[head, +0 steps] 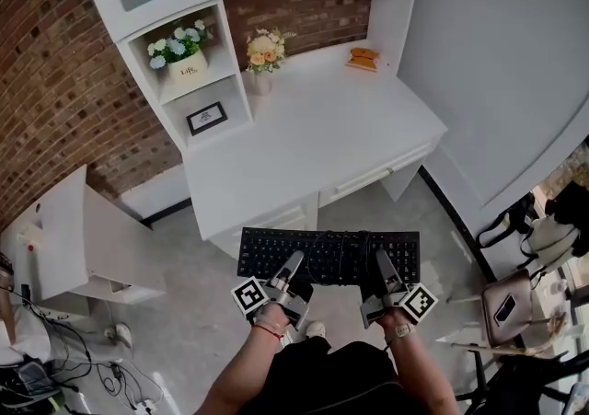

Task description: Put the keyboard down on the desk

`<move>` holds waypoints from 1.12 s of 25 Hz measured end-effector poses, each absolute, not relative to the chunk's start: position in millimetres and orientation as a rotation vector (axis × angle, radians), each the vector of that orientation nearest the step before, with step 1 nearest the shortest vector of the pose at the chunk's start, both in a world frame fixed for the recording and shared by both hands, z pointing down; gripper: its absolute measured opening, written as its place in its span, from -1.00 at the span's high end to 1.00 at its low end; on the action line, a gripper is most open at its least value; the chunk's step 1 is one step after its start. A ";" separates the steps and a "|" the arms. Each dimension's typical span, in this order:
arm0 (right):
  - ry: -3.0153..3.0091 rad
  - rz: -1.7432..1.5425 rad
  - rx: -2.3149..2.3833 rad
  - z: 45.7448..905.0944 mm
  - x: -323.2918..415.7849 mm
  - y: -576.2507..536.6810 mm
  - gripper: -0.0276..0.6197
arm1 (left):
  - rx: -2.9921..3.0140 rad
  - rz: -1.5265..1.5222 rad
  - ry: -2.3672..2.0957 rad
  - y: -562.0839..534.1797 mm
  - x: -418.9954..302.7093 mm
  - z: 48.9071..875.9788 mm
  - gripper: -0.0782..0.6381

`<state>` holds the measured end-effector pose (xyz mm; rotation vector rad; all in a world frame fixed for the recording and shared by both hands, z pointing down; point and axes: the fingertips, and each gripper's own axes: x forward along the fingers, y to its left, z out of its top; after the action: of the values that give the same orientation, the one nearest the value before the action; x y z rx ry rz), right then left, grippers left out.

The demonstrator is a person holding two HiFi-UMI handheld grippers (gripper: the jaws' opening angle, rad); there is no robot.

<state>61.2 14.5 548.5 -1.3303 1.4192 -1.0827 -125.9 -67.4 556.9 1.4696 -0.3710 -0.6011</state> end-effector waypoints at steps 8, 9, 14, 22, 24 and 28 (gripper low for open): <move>1.411 -1.119 -1.324 557.3 69.3 -6.8 0.64 | 1.450 -0.587 -0.383 -85.1 -116.8 567.1 0.58; 1.414 -1.127 -1.315 558.7 69.8 -11.9 0.64 | 1.449 -0.589 -0.393 -88.5 -116.7 569.3 0.58; 1.444 -1.176 -1.293 573.5 80.3 -42.2 0.64 | 1.437 -0.610 -0.441 -109.5 -111.4 578.7 0.58; 1.488 -1.278 -1.223 585.6 110.4 -105.3 0.64 | 1.411 -0.653 -0.513 -152.3 -83.1 590.9 0.57; 1.514 -1.299 -1.228 589.6 124.3 -119.7 0.64 | 1.399 -0.664 -0.533 -163.0 -72.1 593.3 0.57; 1.531 -1.328 -1.213 589.5 151.9 -151.7 0.64 | 1.384 -0.685 -0.557 -188.9 -45.1 594.0 0.57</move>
<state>151.9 -151.7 589.5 -1.2134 1.5314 -1.3281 -45.1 -188.9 594.0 1.3840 -0.5574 -0.6847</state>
